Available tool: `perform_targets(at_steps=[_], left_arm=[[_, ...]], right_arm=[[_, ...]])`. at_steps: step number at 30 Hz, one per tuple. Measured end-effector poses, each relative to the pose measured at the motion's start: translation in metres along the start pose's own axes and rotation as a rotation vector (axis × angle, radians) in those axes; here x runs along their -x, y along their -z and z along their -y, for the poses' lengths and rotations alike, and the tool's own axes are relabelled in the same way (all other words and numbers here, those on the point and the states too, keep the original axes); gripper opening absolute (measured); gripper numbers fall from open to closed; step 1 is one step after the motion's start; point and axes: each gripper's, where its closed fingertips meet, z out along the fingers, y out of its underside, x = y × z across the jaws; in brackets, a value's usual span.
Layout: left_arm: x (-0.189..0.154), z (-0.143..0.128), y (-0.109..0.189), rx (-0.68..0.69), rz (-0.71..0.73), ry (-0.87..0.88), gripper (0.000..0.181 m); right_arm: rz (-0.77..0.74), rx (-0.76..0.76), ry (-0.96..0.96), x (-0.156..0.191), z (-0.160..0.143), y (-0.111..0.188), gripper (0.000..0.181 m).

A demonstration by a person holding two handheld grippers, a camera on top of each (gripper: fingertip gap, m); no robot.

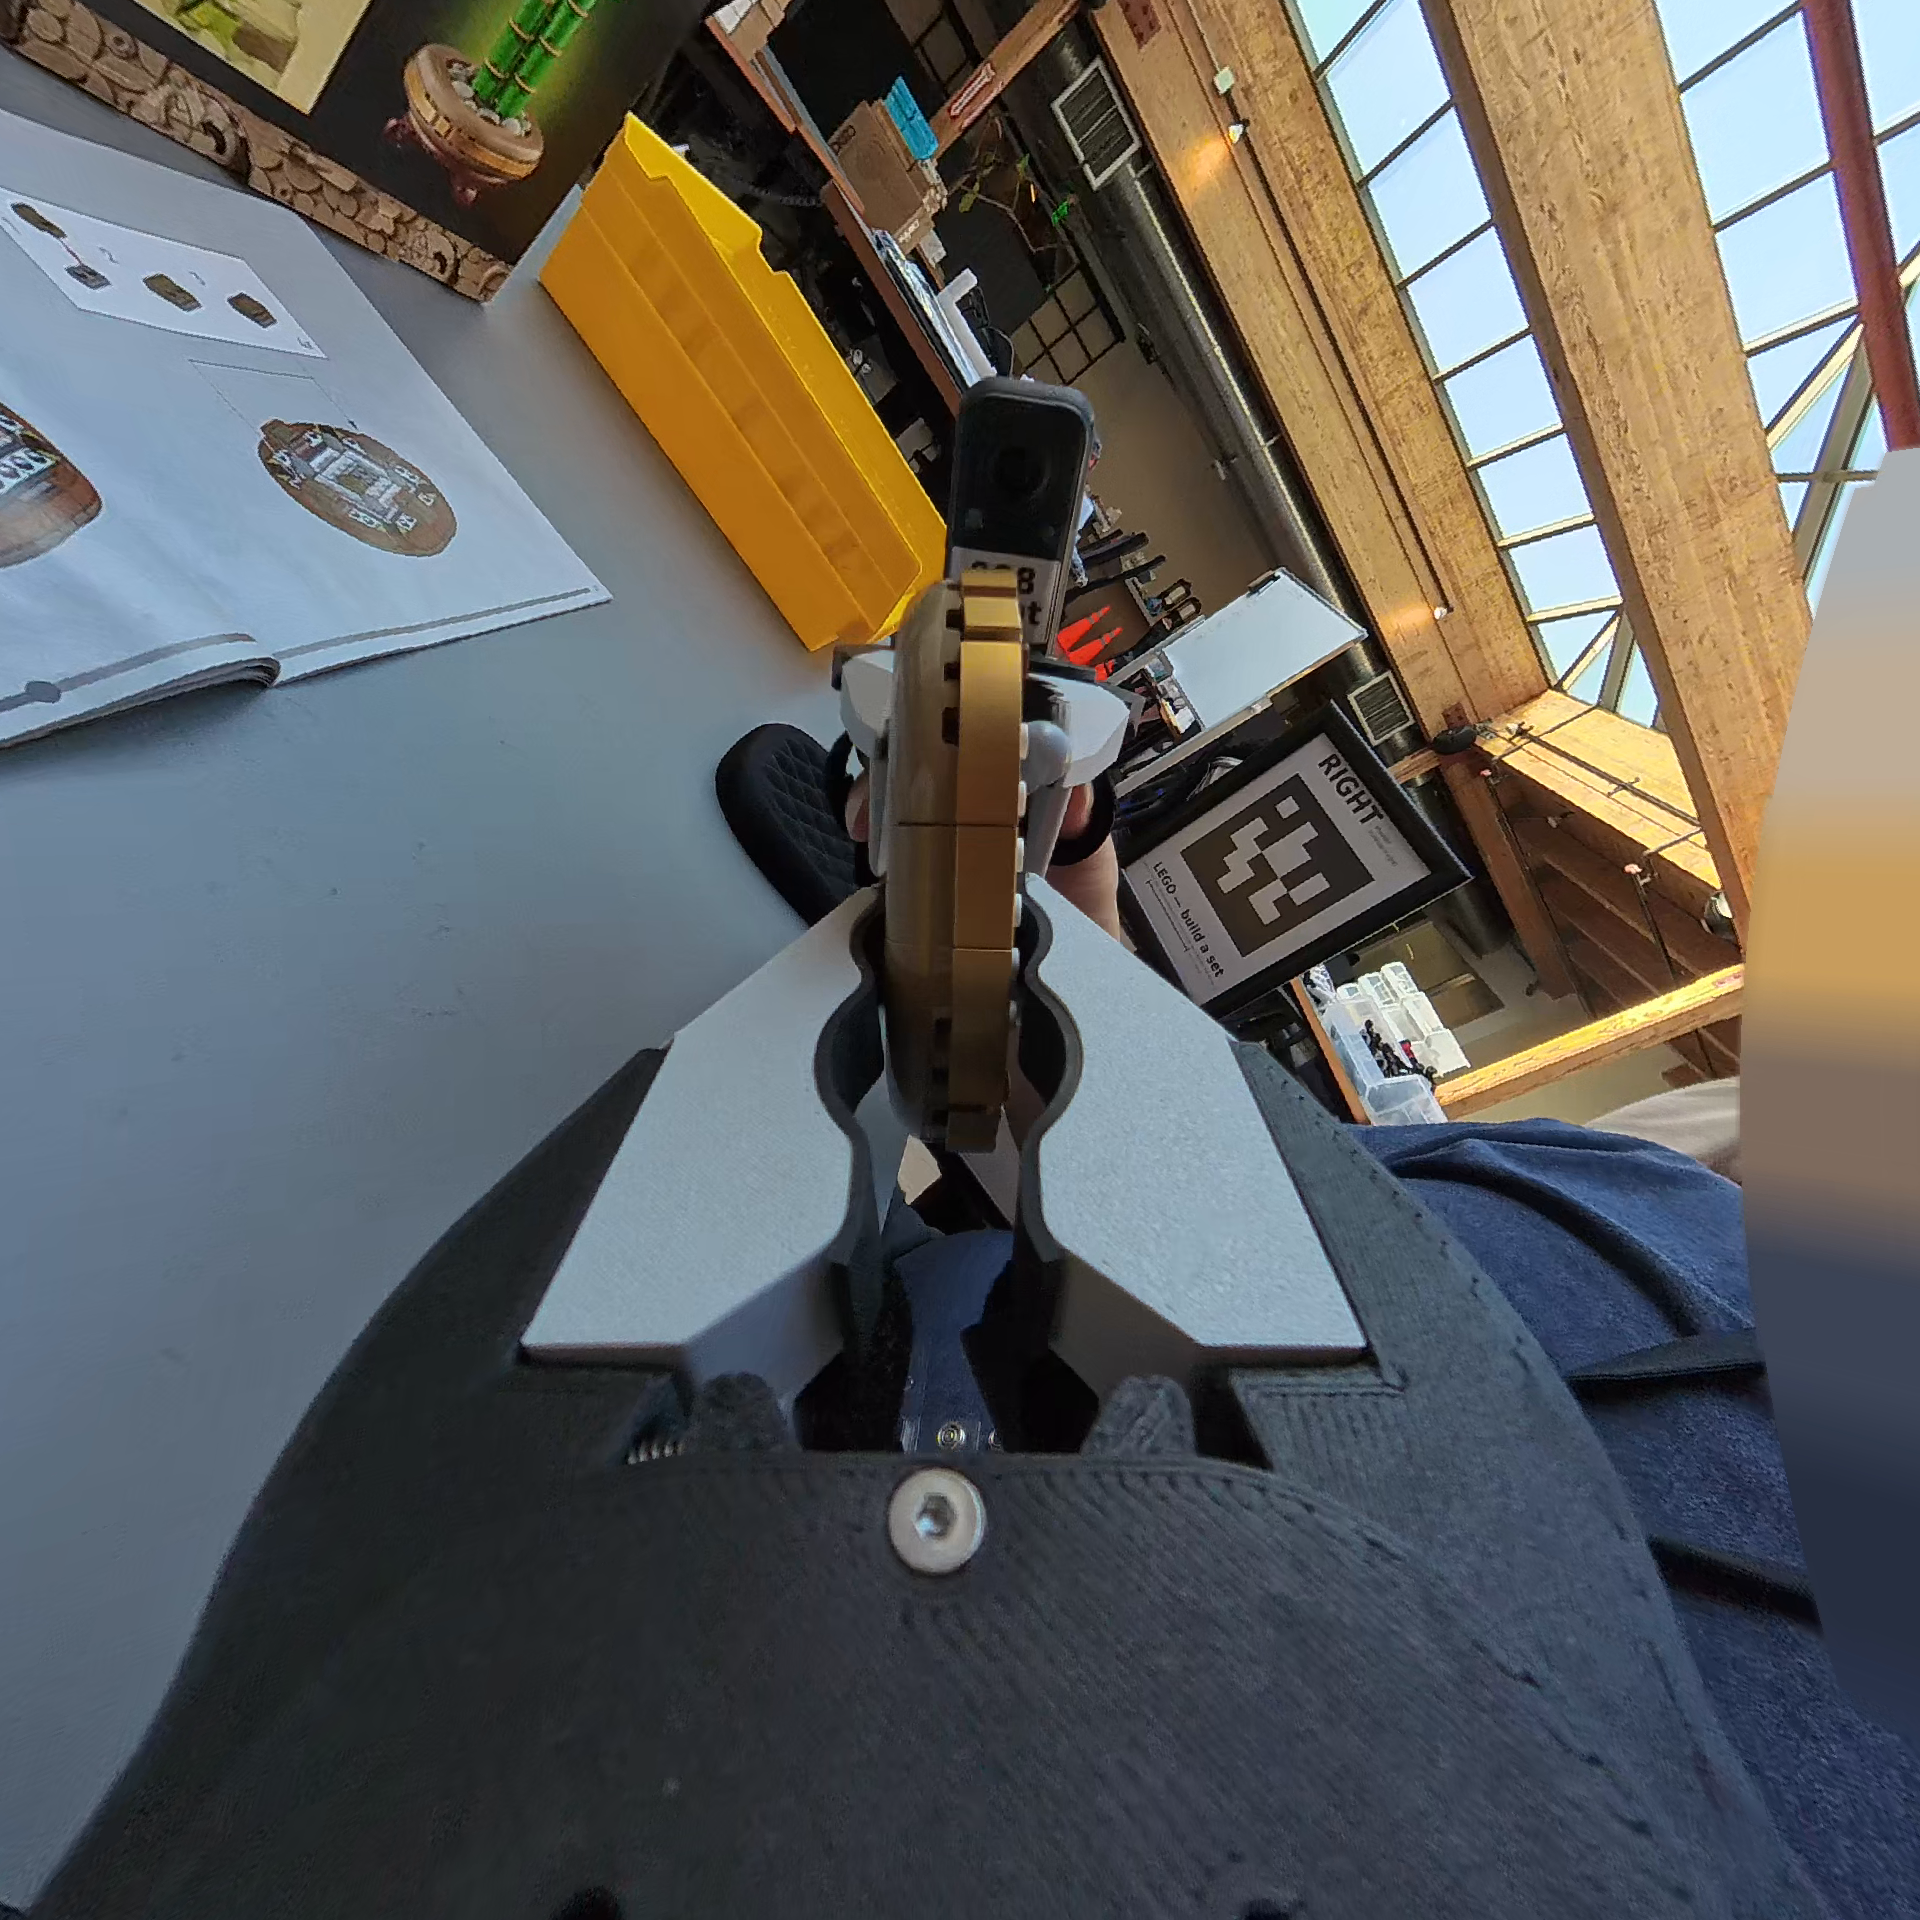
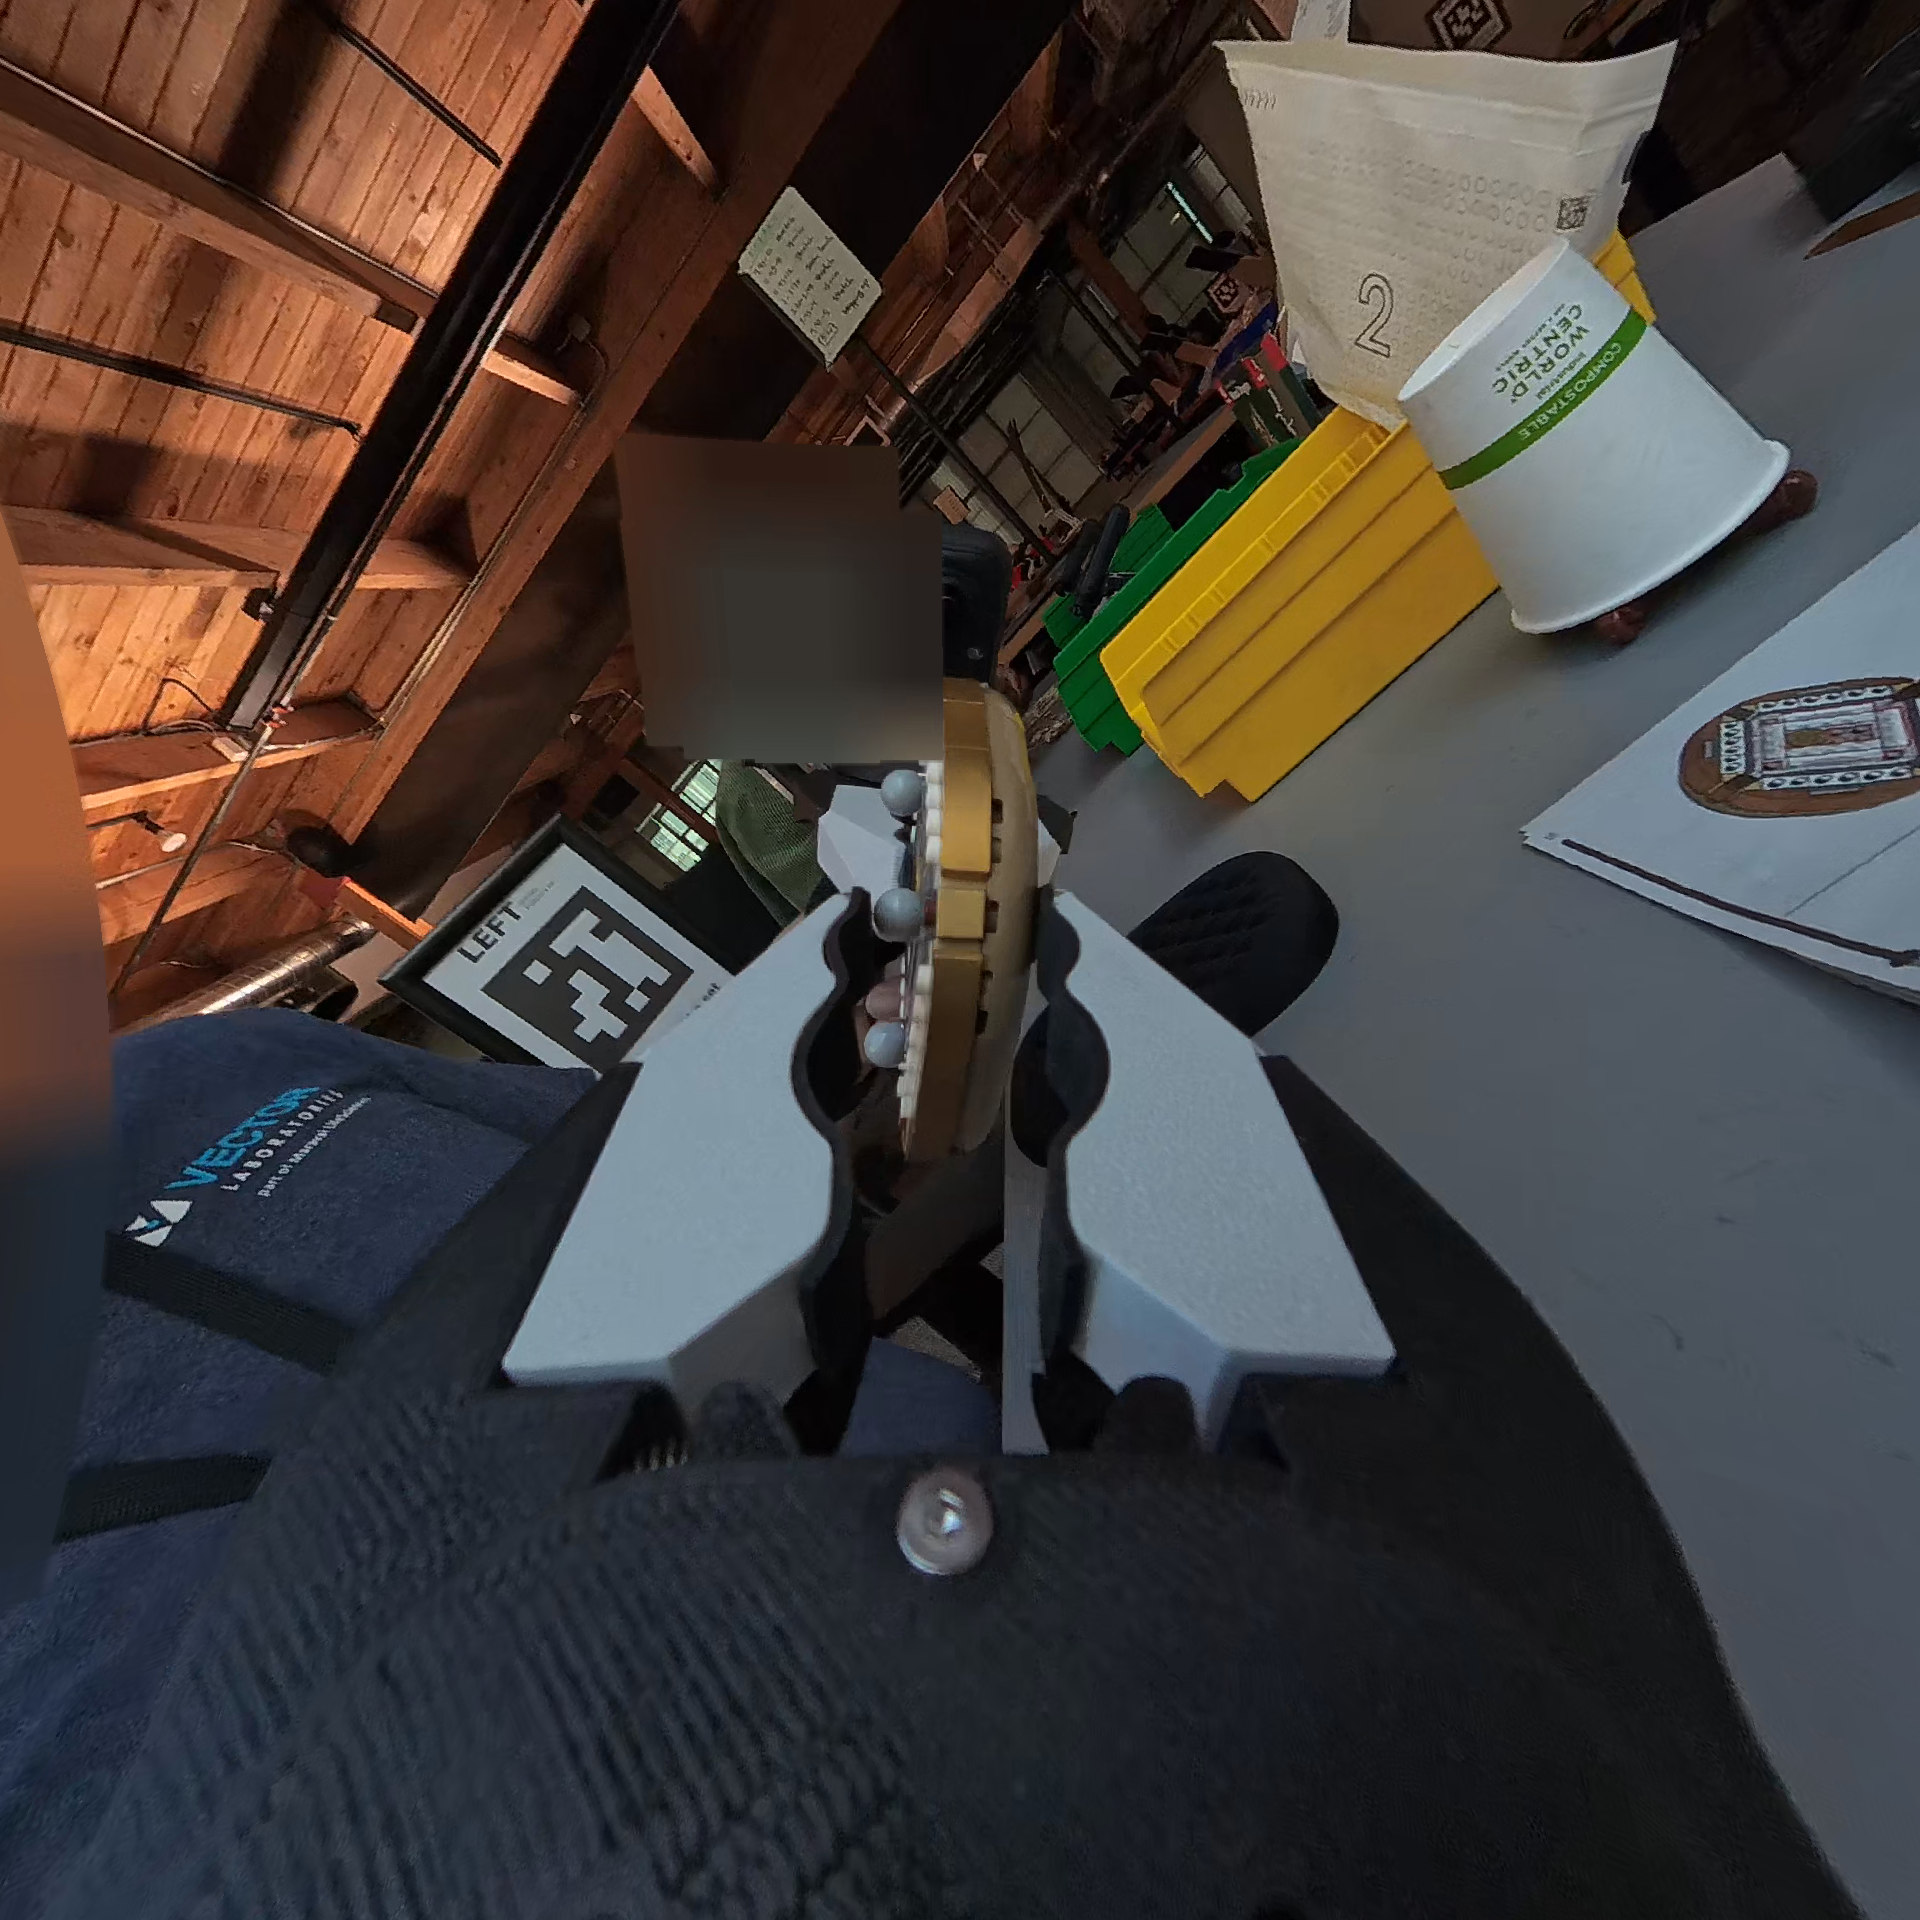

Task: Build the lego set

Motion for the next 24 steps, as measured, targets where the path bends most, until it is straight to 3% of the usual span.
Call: perform_targets(at_steps=[2, 7, 13, 16, 20, 24], left_arm=[[-0.002, -0.003, -0.002, 0.028, 0.009, -0.013, 0.019], [-0.006, -0.014, -0.01, 0.105, 0.032, -0.053, 0.019], [-0.007, -0.021, -0.014, 0.15, 0.034, -0.056, 0.019], [-0.007, -0.022, -0.015, 0.163, 0.032, -0.056, 0.019], [-0.008, -0.01, -0.008, 0.079, -0.005, -0.011, 0.019], [-0.001, -0.007, -0.002, 0.072, 0.056, -0.049, 0.019]], right_arm=[[-0.05, 0.047, 0.063, -0.002, 0.001, -0.002, 0.062], [-0.008, 0.153, 0.137, 0.014, 0.01, -0.008, 0.044], [0.012, 0.281, 0.081, 0.014, -0.003, -0.01, 0.041], [0.015, 0.301, 0.07, 0.012, -0.007, -0.011, 0.042], [0.003, 0.258, 0.078, 0.008, -0.002, 0.002, 0.049], [0.004, 0.219, 0.047, 0.003, -0.004, 0.012, 0.047]])
